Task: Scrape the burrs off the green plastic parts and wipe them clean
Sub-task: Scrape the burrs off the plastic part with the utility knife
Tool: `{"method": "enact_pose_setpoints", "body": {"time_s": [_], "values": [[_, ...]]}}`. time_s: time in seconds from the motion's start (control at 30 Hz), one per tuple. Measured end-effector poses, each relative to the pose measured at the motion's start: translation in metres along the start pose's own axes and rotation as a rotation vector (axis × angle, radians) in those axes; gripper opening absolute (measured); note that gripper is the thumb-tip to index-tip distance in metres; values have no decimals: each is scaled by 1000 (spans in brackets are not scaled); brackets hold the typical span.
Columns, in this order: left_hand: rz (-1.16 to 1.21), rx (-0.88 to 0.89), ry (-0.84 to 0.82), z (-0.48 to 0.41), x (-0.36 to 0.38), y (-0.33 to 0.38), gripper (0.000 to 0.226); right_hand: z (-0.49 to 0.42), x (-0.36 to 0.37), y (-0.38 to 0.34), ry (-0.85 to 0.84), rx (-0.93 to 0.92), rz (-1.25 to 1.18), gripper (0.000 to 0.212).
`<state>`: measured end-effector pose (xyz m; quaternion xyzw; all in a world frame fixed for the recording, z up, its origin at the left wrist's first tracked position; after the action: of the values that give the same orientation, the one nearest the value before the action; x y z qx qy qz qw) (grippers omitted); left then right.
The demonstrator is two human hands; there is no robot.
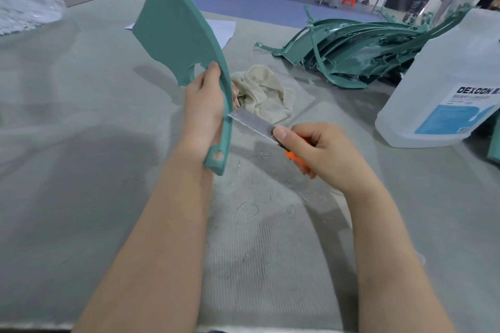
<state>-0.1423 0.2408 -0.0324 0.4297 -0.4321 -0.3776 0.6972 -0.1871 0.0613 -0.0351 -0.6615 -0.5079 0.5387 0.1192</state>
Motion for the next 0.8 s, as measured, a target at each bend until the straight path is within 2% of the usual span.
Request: {"method": "enact_pose_setpoints", "body": {"time_s": [0.13,0.37,0.63,0.7,0.8], "values": [[-159,102,52,3,1,4,32,1,-5,7,9,31,80,64],[-175,164,41,6,3,8,25,3,-3,5,-57,14,96,74],[-116,149,40,6,1,8,25,7,6,2,-185,56,-34,55],[-110,146,48,7,0,8,26,6,5,-3,-145,49,-90,53],[-111,148,46,7,1,6,27,4,-4,-3,68,106,-124,55]]}}
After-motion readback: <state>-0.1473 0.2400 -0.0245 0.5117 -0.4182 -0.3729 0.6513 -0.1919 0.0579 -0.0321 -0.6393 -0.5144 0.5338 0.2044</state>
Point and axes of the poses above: each hand's wrist, its own z-axis away from the middle knuckle, its own x-axis out of the palm, y = z × x, the point moved 6 cm from there along -z, towards the middle knuckle, and after that the axes turned 15 degrees about -x, right-handed, at the moved point
